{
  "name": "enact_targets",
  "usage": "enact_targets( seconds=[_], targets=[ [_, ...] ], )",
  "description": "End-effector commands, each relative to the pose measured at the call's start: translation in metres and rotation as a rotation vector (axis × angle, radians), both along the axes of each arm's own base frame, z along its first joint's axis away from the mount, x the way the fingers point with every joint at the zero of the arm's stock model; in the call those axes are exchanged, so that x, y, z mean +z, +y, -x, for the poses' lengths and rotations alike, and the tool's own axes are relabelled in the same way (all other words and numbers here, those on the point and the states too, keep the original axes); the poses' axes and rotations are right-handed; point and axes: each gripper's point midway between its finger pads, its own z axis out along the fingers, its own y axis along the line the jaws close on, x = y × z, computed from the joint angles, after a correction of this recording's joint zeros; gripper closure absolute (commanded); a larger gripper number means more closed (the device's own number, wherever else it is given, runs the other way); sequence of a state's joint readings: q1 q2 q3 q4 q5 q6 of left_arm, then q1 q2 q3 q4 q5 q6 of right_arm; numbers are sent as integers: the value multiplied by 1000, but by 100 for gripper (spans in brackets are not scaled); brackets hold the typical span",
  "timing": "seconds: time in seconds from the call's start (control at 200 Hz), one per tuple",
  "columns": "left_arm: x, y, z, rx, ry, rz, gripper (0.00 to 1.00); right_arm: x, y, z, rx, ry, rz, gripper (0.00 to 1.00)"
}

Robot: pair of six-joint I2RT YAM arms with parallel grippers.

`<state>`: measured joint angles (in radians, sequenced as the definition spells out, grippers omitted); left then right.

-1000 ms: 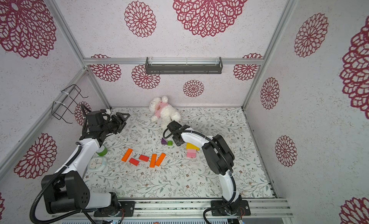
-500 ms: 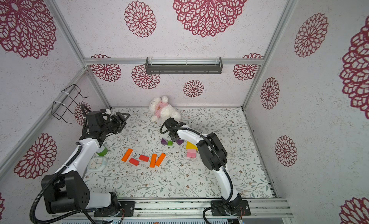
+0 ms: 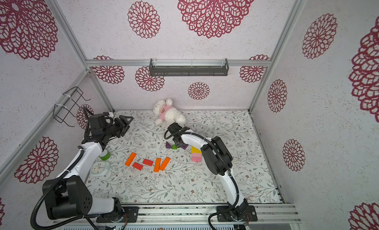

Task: Assemble a carrot with building blocks
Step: Assemble the building block at the center of the board.

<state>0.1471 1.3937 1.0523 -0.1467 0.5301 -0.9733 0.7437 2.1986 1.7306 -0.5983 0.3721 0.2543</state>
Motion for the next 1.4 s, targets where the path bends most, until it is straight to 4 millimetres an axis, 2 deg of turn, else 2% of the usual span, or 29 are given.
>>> enact_targets(
  seconds=[0.0,0.245,0.445,0.566,0.876,1.216,1.396],
  targets=[
    [1,2,-2,1,-14,6,27,23,5,5,19,-16,-43,44],
    [3,2,-2,1,-19,6,27,45,6,6,20,-40,-97,44],
    [3,2,-2,1,-16,9,27,60,3,12,-11,-19,-238,44],
    [4,2,-2,0,-20,11,27,57,-5,20,-50,2,-292,45],
    [3,0,-2,-3,-18,16,27,35,-15,32,-101,84,-425,56],
    [3,0,-2,-5,-19,15,27,22,-10,31,-88,119,-464,60],
    [3,0,-2,-4,-20,16,27,22,-8,30,-77,122,-474,62]
  ],
)
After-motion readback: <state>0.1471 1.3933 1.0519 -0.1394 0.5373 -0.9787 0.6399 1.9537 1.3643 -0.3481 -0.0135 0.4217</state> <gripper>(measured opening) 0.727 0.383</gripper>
